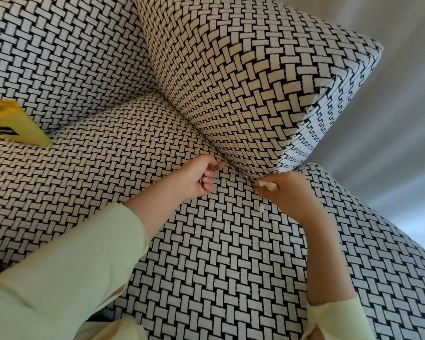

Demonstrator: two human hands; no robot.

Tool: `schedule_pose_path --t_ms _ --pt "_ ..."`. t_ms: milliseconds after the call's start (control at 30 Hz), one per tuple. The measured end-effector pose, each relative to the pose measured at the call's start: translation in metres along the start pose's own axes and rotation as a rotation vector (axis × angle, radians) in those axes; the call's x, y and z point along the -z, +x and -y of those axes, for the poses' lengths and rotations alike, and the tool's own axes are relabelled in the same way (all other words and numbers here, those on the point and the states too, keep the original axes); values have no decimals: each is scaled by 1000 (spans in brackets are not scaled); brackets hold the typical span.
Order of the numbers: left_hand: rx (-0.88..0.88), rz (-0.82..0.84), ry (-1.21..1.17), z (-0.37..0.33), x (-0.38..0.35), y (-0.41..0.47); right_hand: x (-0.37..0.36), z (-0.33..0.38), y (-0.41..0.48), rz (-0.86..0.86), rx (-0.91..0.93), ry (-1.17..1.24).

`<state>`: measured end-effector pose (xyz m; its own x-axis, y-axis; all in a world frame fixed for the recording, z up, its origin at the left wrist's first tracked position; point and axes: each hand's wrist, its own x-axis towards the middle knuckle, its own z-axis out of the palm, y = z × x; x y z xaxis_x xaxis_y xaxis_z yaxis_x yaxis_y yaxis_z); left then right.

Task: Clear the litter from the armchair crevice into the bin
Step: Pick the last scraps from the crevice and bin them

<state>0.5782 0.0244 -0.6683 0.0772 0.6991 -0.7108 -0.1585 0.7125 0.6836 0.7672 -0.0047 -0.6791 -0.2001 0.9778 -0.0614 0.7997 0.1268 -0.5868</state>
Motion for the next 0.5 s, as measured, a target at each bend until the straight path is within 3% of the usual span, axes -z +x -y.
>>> schedule_pose_path --t_ms 167,233,400,500 --pt "-173 -211 336 -5 -7 11 7 11 -7 102 -6 162" --pt "-228 -226 357 -11 -7 20 12 14 -6 105 -31 192" --pt "-227 -277 364 -12 4 32 3 29 2 -95 135 54" --pt "-192 -318 480 -11 11 31 -25 47 15 -55 167 60"
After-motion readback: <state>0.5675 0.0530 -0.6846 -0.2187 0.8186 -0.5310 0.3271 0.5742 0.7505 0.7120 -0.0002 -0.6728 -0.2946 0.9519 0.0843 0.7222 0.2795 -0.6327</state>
